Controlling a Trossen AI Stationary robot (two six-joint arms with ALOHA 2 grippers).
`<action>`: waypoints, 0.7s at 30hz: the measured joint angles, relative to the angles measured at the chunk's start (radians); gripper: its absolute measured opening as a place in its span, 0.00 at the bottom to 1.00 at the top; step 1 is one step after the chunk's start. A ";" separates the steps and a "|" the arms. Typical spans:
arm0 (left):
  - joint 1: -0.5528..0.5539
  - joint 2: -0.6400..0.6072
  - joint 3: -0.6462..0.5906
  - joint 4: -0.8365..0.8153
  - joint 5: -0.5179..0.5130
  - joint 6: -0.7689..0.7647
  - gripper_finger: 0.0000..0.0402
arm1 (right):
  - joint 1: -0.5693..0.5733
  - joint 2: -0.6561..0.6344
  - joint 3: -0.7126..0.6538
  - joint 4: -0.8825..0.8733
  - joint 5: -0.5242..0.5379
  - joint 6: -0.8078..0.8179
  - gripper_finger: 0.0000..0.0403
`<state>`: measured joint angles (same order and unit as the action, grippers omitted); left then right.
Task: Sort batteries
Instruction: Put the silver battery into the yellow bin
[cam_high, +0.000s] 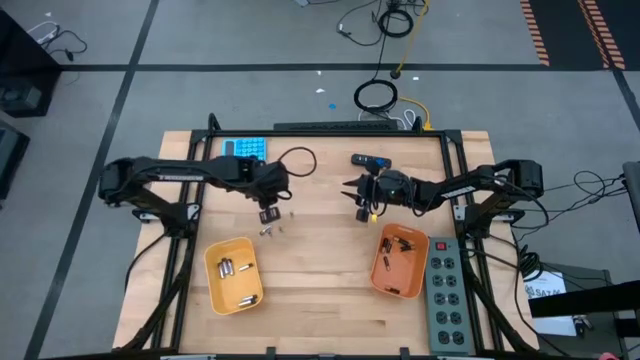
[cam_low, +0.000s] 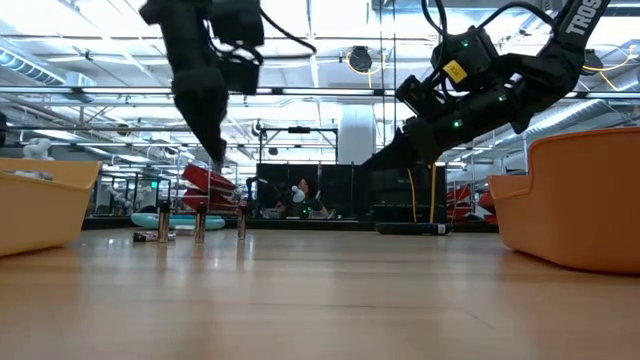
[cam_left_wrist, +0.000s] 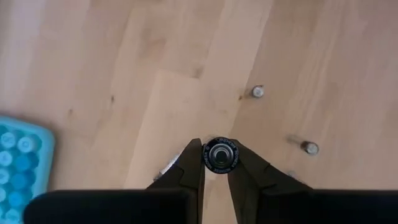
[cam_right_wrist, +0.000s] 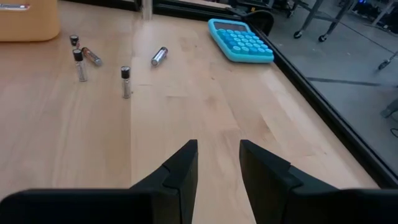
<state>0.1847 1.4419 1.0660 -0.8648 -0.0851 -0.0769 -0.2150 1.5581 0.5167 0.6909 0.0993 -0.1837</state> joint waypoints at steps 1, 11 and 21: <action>-0.005 -0.019 0.000 -0.006 -0.003 -0.013 0.13 | -0.002 0.000 0.000 0.002 0.000 0.000 0.27; -0.111 -0.140 0.000 -0.204 0.304 -0.286 0.13 | -0.004 0.000 0.000 -0.010 0.001 0.008 0.27; -0.380 -0.119 -0.054 -0.211 0.516 -0.622 0.13 | -0.004 0.000 0.000 -0.014 0.000 0.015 0.27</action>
<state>-0.1950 1.3228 1.0122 -1.0754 0.4306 -0.6990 -0.2188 1.5581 0.5167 0.6768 0.0994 -0.1684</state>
